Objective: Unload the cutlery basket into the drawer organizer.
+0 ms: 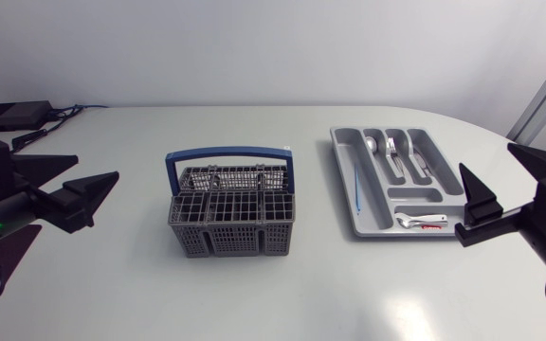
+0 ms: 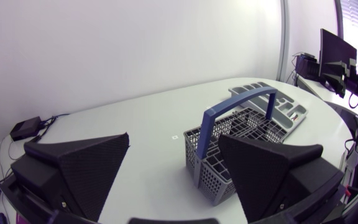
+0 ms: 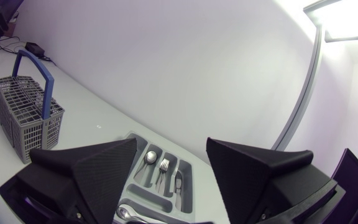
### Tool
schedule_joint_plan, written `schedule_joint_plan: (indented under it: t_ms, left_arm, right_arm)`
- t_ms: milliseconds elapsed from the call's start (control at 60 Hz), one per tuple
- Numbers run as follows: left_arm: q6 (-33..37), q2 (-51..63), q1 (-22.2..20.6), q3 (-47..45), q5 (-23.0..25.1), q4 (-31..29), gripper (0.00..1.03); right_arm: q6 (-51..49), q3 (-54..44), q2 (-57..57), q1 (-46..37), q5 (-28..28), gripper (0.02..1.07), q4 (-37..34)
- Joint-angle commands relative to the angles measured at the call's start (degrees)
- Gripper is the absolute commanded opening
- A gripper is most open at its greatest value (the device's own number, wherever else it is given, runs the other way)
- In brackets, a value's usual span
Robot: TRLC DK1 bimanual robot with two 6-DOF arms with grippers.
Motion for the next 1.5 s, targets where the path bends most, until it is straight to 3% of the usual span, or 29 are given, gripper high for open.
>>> schedule_joint_plan:
  t_ms: [0, 267, 1250, 1483]
  left_arm:
    - [-3.63, -2.8, 0.6, -2.48, -0.56, 2.4, 1.0]
    - [-7.17, -10.03, 0.57, -6.26, -1.36, 3.72, 1.0]
    - [-13.43, -38.27, -7.6, -27.37, -25.69, 5.98, 1.0]
    - [-13.47, -38.48, -7.66, -27.53, -25.87, 6.0, 1.0]
  right_arm:
    - [1.99, -1.64, -2.84, -0.24, 0.99, 1.03, -1.55]
    - [4.73, -1.7, -4.4, -0.42, 3.88, 1.03, -6.48]
    - [28.19, -15.43, -22.13, -1.73, 2.4, 1.03, -8.82]
    - [28.36, -15.53, -22.26, -1.74, 2.39, 1.03, -8.84]
